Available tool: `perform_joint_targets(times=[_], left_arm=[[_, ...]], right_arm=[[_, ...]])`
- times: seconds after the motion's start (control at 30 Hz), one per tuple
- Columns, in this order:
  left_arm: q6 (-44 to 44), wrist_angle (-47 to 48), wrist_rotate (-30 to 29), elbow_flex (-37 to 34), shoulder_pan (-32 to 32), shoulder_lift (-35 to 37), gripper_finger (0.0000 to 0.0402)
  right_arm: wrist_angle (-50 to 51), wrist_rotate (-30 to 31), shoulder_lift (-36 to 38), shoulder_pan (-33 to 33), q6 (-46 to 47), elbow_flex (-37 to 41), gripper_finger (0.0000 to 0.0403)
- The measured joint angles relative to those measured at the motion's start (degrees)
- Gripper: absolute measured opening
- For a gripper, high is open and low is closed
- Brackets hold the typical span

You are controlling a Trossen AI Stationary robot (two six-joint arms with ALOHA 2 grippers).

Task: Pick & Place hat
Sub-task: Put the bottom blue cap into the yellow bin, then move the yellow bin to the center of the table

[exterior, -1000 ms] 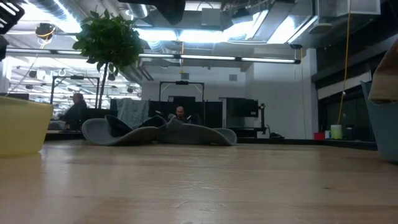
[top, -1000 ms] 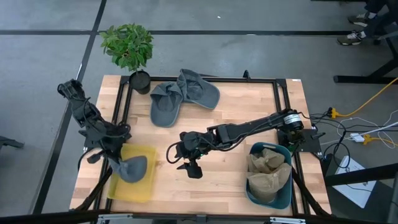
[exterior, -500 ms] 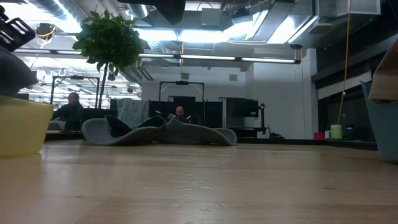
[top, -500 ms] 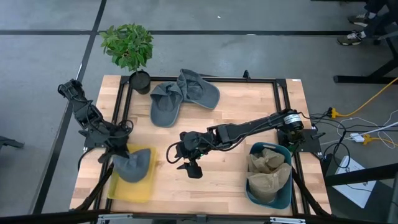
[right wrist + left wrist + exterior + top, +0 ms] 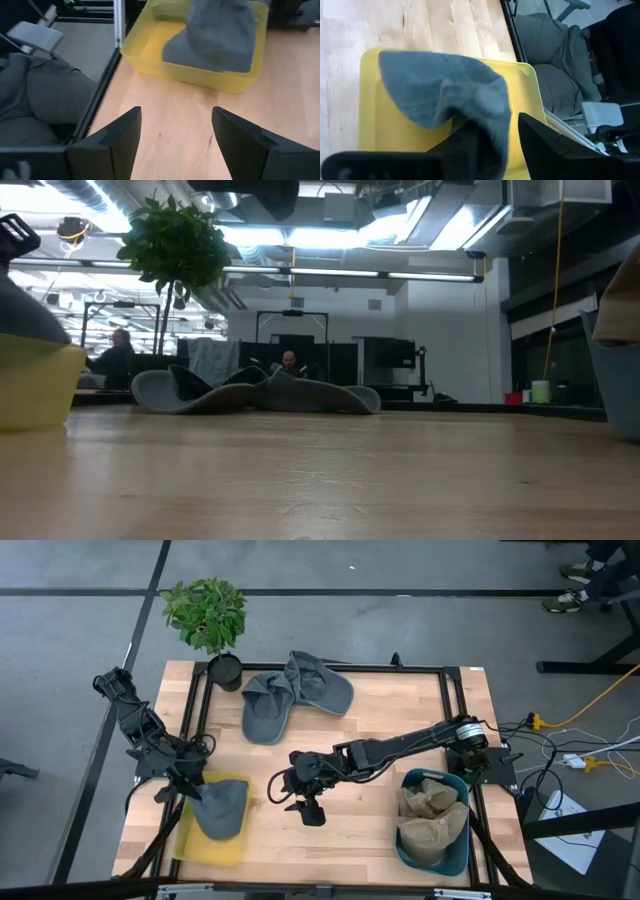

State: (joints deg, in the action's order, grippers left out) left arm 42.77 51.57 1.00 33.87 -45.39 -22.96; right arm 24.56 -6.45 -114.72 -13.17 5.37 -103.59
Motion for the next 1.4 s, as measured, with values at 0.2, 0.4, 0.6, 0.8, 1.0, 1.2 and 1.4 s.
perform_joint_targets(times=[0.2,0.4,0.6,0.8,1.0,1.2,1.4], left_arm=[[0.0,0.2,0.1,0.0,0.0,0.0,0.0137],[-3.7,1.3,0.1,0.0,0.0,0.0,0.0146],[-3.0,10.0,-2.1,0.0,0.1,0.0,0.0136],[-5.3,12.3,-4.7,0.4,0.1,0.0,0.0122],[-6.4,17.1,-2.5,6.3,0.1,0.0,0.0107],[-3.0,21.4,-4.5,13.7,0.1,0.0,0.0093],[6.9,19.5,-2.0,15.9,0.1,0.0,0.0084]], right_arm=[[0.5,1.4,0.0,0.0,0.2,0.0,0.0241],[0.6,1.9,0.0,0.0,-0.1,0.0,0.0241],[1.7,8.3,0.0,0.0,-0.3,0.0,0.0241],[1.7,9.5,0.0,0.0,0.2,0.0,0.0241],[1.7,12.3,0.0,0.0,2.2,0.0,0.0241],[1.6,13.1,0.0,0.0,3.6,0.0,0.0241],[1.5,13.0,0.0,0.0,3.6,0.0,0.0241]])
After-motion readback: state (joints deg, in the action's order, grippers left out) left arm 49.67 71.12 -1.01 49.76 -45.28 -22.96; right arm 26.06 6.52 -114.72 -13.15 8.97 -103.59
